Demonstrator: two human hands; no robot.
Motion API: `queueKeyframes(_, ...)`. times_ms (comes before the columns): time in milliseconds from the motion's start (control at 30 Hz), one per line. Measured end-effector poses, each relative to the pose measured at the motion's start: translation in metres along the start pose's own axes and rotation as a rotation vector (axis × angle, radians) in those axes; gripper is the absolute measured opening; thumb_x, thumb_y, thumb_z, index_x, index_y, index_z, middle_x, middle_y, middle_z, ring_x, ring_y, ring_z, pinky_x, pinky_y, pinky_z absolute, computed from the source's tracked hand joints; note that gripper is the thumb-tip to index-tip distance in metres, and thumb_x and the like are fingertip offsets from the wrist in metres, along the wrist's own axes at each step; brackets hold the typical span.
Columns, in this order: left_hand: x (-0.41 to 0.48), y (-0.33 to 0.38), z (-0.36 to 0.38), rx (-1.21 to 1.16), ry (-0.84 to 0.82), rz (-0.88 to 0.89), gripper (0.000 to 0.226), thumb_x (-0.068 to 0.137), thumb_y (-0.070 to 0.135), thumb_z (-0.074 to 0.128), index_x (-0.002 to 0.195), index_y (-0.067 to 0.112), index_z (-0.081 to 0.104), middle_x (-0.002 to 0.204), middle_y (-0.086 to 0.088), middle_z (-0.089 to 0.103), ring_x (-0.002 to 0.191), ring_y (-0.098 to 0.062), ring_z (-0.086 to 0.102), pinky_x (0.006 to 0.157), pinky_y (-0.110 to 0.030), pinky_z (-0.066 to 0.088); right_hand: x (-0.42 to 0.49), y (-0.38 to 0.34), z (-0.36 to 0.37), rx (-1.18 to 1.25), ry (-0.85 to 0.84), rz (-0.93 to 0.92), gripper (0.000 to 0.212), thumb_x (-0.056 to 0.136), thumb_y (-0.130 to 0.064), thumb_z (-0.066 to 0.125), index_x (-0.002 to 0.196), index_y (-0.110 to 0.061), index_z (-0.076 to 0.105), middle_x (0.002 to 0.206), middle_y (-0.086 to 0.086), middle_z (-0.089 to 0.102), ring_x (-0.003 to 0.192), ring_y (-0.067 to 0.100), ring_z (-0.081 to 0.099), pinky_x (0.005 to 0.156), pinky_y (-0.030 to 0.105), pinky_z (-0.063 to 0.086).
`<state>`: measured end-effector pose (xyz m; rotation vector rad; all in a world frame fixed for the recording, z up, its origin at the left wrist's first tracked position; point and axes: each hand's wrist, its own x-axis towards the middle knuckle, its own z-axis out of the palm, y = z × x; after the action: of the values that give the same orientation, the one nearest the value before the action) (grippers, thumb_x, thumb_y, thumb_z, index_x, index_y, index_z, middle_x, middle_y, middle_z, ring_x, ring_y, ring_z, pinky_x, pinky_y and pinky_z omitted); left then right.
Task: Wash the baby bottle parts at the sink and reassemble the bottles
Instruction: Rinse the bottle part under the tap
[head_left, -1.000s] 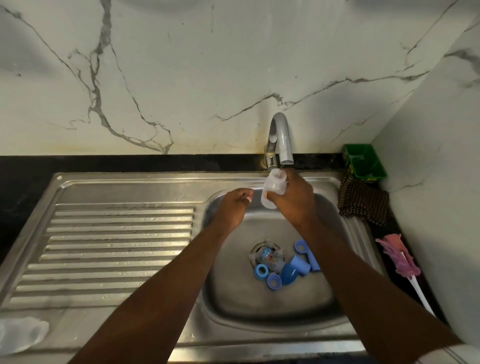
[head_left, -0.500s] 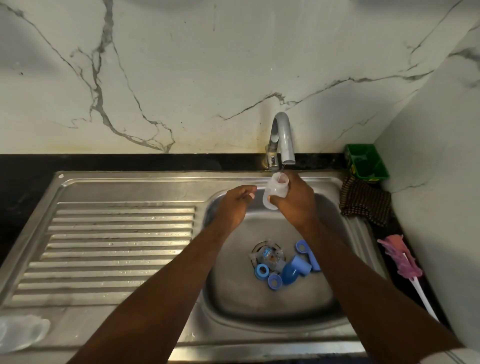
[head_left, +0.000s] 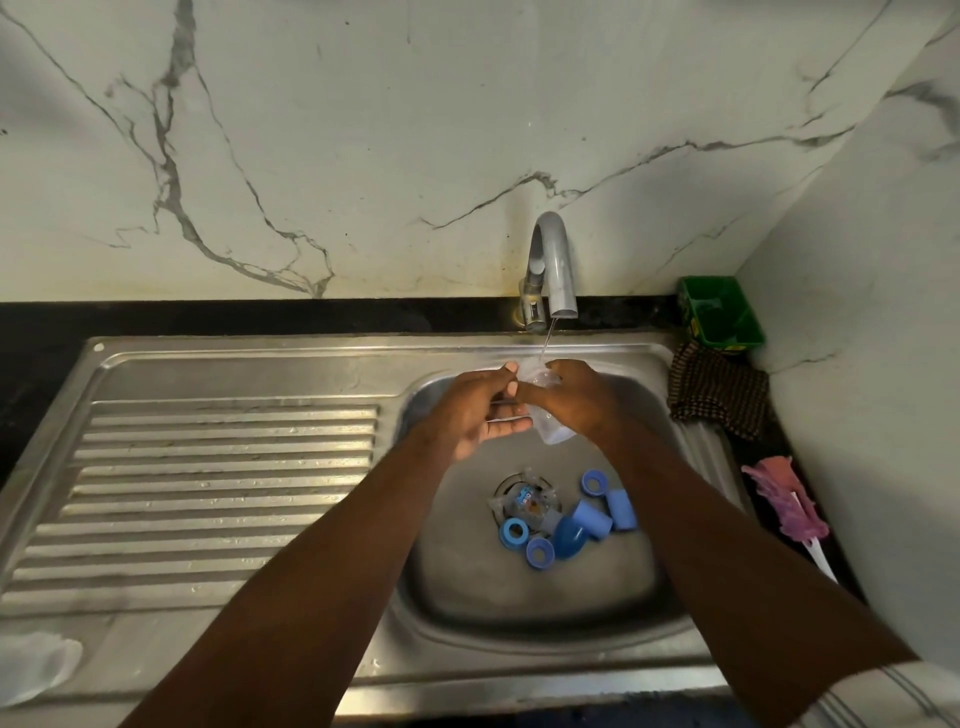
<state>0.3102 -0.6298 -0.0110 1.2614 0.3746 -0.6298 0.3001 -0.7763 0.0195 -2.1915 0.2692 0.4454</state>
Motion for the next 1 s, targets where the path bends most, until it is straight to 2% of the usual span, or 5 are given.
queueKeyframes(367, 0.011, 0.005, 0.018, 0.065, -0.107, 0.009, 0.025, 0.096, 0.017, 0.065, 0.114, 0.0, 0.066, 0.103, -0.017, 0.075, 0.097, -0.025, 0.074, 0.085, -0.039, 0.061, -0.003, 0.022, -0.021, 0.253, 0.105, -0.011, 0.052, 0.078, -0.015, 0.083, 0.122, -0.011, 0.057, 0.109, 0.003, 0.066, 0.093, 0.016, 0.064, 0.066, 0.022, 0.047)
queueKeyframes(533, 0.014, 0.006, 0.016, 0.061, -0.115, 0.025, 0.023, 0.094, 0.016, 0.067, 0.114, 0.004, 0.068, 0.107, -0.013, 0.075, 0.101, -0.024, 0.073, 0.09, -0.038, 0.059, 0.002, 0.029, -0.023, 0.4, 0.054, 0.057, 0.036, 0.088, -0.023, 0.074, 0.119, -0.006, 0.066, 0.111, 0.012, 0.071, 0.102, 0.029, 0.068, 0.093, 0.043, 0.055)
queueKeyframes(667, 0.014, 0.005, 0.026, 0.192, 0.012, 0.051, 0.014, 0.091, 0.02, 0.073, 0.099, 0.008, 0.07, 0.098, -0.009, 0.076, 0.091, -0.021, 0.074, 0.074, -0.028, 0.061, 0.002, 0.026, -0.022, 0.456, -0.035, 0.155, 0.012, 0.099, -0.009, 0.054, 0.104, -0.003, 0.063, 0.1, 0.013, 0.062, 0.092, 0.028, 0.062, 0.081, 0.029, 0.052)
queueKeyframes(833, 0.014, 0.005, 0.027, 0.295, 0.118, 0.118, 0.028, 0.085, 0.022, 0.08, 0.1, 0.002, 0.067, 0.091, -0.012, 0.074, 0.081, -0.019, 0.074, 0.061, -0.024, 0.059, -0.003, 0.031, -0.01, 0.52, -0.065, 0.185, 0.03, 0.098, -0.015, 0.053, 0.125, -0.002, 0.058, 0.117, 0.017, 0.064, 0.101, 0.029, 0.063, 0.086, 0.042, 0.054)
queueKeyframes(1000, 0.016, 0.011, 0.019, 0.494, 0.195, 0.201, 0.008, 0.088, 0.013, 0.075, 0.085, 0.013, 0.068, 0.093, -0.016, 0.074, 0.086, -0.027, 0.073, 0.081, -0.041, 0.062, -0.005, 0.036, 0.001, 0.43, -0.096, 0.047, 0.051, 0.085, -0.012, 0.074, 0.132, -0.012, 0.057, 0.124, 0.008, 0.067, 0.114, 0.024, 0.064, 0.102, 0.048, 0.05)
